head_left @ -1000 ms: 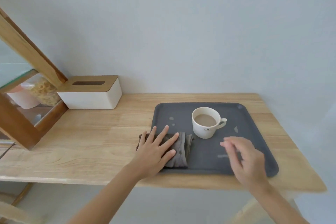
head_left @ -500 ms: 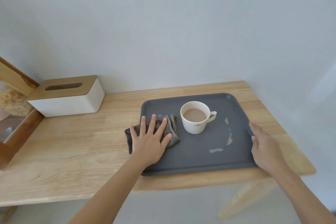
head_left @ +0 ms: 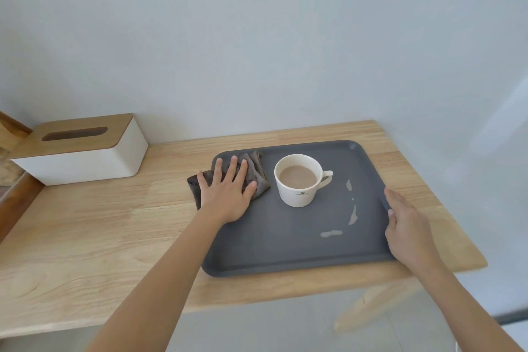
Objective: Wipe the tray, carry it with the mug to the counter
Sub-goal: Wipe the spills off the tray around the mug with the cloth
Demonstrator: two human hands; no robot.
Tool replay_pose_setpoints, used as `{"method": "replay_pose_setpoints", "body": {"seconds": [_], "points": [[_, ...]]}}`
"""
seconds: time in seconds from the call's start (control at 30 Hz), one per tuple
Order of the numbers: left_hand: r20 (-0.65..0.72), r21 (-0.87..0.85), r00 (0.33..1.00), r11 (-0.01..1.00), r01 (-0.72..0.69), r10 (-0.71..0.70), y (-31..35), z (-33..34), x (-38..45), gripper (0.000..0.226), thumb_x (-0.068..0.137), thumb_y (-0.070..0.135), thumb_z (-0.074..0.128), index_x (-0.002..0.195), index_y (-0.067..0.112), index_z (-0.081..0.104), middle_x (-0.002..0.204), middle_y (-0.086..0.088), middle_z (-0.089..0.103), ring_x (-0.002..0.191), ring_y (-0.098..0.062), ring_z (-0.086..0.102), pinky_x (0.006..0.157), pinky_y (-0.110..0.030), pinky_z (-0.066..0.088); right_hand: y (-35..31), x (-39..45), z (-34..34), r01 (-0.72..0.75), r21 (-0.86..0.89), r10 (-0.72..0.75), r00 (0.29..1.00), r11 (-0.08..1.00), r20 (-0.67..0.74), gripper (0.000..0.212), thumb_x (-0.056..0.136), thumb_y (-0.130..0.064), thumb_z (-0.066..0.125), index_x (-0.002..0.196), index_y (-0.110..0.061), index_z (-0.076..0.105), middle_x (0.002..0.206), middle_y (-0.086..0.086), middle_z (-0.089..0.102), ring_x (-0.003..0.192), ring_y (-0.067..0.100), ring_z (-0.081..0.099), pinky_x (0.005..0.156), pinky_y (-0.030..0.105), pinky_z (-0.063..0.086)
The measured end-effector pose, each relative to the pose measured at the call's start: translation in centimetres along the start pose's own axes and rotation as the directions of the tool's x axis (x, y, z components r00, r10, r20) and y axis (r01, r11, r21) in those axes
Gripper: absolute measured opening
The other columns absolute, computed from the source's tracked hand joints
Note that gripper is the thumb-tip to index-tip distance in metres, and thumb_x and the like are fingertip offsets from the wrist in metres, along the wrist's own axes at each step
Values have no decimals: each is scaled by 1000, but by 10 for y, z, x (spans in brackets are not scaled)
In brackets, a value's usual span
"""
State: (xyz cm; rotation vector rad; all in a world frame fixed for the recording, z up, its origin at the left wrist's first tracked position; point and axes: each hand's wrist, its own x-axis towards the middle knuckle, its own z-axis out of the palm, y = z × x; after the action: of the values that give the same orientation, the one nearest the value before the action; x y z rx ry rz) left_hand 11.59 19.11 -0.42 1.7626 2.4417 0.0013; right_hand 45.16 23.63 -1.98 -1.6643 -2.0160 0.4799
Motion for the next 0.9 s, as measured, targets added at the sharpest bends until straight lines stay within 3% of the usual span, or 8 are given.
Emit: {"method": "replay_pose_setpoints", "body": {"seconds": [0.13, 0.27, 0.3, 0.37, 0.47, 0.67, 0.9], "points": [[-28, 20, 998, 998, -56, 57, 4, 11, -58, 62, 94, 58, 10, 150, 34, -2, 161, 9, -6, 148, -25, -8, 112, -63, 0, 0, 0, 1, -6, -2, 6, 1000, 1000, -6, 49, 92, 10, 38, 140, 3, 40, 148, 16, 43, 141, 31, 33, 117, 43, 26], [-55, 101, 992, 989, -111, 117, 1, 20, -109, 64, 94, 57, 12, 148, 27, 29, 155, 2, 32, 142, -32, 29, 100, -68, 31, 0, 0, 1, 0, -17, 0, 1000, 1000, -2, 50, 92, 11, 38, 141, 2, 39, 149, 16, 42, 142, 30, 32, 117, 43, 26], [-20, 97, 994, 990, -101, 103, 0, 18, -109, 66, 93, 58, 8, 148, 27, 27, 156, 2, 30, 143, -32, 27, 100, -68, 31, 0, 0, 1, -2, -15, 2, 1000, 1000, 1, 50, 93, 10, 37, 142, 1, 38, 149, 15, 41, 142, 30, 32, 117, 44, 26], [11, 44, 997, 996, -73, 72, -1, 12, -94, 69, 89, 61, 0, 151, 31, 8, 161, 5, 9, 148, -29, 5, 108, -67, 16, -1, 0, 1, -8, -8, 8, 1000, 1000, 8, 51, 93, 10, 37, 142, 0, 37, 150, 14, 40, 143, 29, 30, 118, 44, 24], [12, -9, 1000, 1000, 23, -23, 0, 4, -47, 66, 91, 60, 6, 150, 33, -4, 161, 7, -10, 147, -25, -15, 112, -64, 0, -2, -1, 0, -17, 4, 17, 1000, 1000, 15, 51, 93, 10, 36, 143, -1, 36, 151, 14, 39, 144, 28, 28, 119, 43, 22], [77, -2, 994, 997, 73, -72, 3, -8, 16, 66, 94, 57, 10, 151, 28, -3, 162, 3, -8, 146, -27, -18, 111, -67, -5, -2, 0, 0, -28, -9, 28, 1000, 1000, 9, 50, 94, 9, 35, 143, -1, 37, 150, 14, 39, 144, 28, 29, 118, 44, 23], [10, 6, 1000, 1000, 0, 0, 8, 7, -71, 67, 90, 59, 1, 151, 31, -5, 161, 8, -9, 148, -24, -13, 113, -62, -2, -3, 1, 2, -33, -7, 33, 999, 999, -20, 49, 92, 10, 37, 141, 0, 39, 147, 17, 43, 141, 31, 32, 117, 43, 26]]}}
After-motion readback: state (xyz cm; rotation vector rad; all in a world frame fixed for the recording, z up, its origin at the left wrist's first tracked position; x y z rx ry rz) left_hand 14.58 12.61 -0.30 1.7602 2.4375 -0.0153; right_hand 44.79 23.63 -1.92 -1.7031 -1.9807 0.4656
